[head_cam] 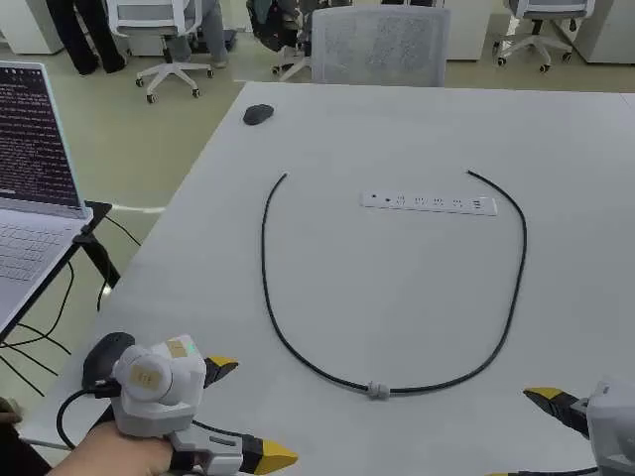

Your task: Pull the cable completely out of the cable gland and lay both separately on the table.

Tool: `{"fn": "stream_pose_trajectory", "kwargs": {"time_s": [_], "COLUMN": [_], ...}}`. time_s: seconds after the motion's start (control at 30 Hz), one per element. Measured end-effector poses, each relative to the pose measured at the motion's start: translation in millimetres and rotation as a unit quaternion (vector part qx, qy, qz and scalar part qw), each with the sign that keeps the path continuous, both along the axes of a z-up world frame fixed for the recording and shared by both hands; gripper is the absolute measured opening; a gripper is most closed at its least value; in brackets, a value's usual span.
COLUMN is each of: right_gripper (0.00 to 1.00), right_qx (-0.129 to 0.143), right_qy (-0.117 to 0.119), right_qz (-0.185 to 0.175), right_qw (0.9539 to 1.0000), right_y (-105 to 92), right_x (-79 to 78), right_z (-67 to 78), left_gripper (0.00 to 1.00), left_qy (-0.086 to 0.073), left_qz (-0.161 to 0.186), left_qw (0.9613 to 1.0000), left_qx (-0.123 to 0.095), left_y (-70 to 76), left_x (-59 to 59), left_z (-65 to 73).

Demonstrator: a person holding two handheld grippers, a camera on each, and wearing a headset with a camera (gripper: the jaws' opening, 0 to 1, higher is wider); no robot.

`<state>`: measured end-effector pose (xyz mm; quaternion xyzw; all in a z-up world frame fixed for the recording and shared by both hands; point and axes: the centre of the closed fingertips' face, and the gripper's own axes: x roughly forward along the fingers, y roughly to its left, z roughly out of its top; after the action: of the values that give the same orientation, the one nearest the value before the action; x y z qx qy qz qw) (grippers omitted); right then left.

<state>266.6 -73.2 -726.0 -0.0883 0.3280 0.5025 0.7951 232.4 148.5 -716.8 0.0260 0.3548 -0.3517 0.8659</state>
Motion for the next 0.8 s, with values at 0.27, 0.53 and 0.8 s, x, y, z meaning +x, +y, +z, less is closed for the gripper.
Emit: {"fn": "stream_pose_trajectory", "kwargs": {"time_s": [0.27, 0.53, 0.8], "right_gripper": [0.92, 0.90, 0.89], "right_qx": [0.000, -0.018, -0.026], "right_qy": [0.002, -0.001, -0.009], "right_qz": [0.010, 0.021, 0.039], "right_qw": [0.9999, 0.9996, 0.9988], "right_y": [10.2, 14.0, 26.4], "right_x": [5.4, 12.1, 26.7], "right_z": [-3.4, -8.3, -9.6], "left_gripper": [0.97, 0.97, 0.98], "left_qy": [0.001, -0.009, 0.001], "left_qz": [-0.005, -0.003, -0.007], "left_qw": [1.0000, 0.9999, 0.9999], "left_qx": [-0.004, -0.009, -0.008], "left_y": [-1.2, 1.9, -4.0], "left_x": [-1.4, 2.7, 2.7], "left_z": [-0.7, 3.6, -3.9]}}
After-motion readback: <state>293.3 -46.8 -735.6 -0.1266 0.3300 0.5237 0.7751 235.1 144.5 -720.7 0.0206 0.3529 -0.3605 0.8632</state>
